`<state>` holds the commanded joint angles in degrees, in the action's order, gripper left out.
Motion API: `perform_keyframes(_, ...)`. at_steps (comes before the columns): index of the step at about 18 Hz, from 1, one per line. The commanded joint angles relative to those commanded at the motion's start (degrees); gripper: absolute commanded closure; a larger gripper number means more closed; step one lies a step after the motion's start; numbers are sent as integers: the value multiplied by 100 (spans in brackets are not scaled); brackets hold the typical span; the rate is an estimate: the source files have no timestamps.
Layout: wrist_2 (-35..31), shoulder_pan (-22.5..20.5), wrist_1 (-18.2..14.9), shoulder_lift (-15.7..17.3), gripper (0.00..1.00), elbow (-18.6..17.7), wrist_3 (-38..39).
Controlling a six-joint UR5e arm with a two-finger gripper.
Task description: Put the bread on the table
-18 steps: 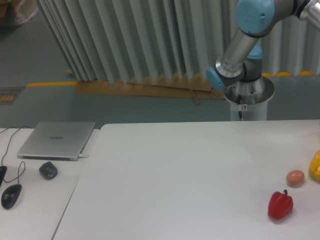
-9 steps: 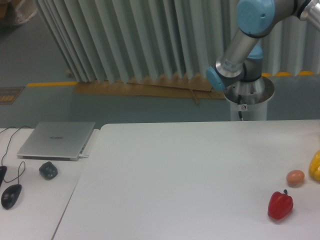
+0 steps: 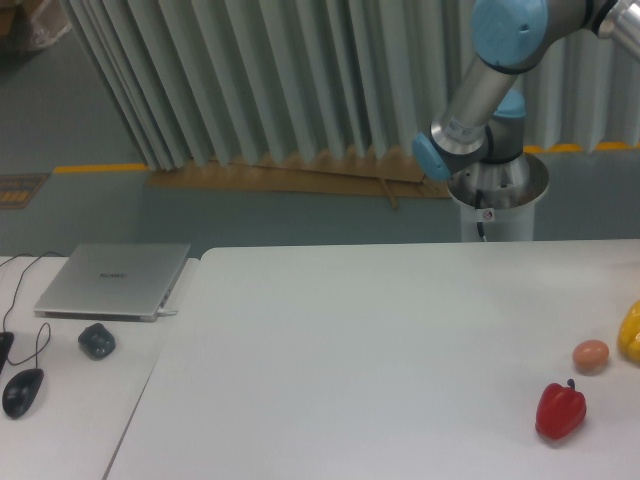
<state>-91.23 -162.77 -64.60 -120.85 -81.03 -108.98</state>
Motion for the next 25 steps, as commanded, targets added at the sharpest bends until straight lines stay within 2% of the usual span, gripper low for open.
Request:
perform_keyframes(3, 17, -26, -52, 53, 80, -27, -9)
perform_keyframes(9, 378, -79, -615, 351, 80, -9, 61)
perform_keyframes(14, 387, -114, -799, 457, 80, -27, 79)
perform_keyframes(20, 808, -176, -1458, 747, 80, -27, 79)
perform_keyframes(25, 826, -211, -1906, 1036, 80, -27, 79)
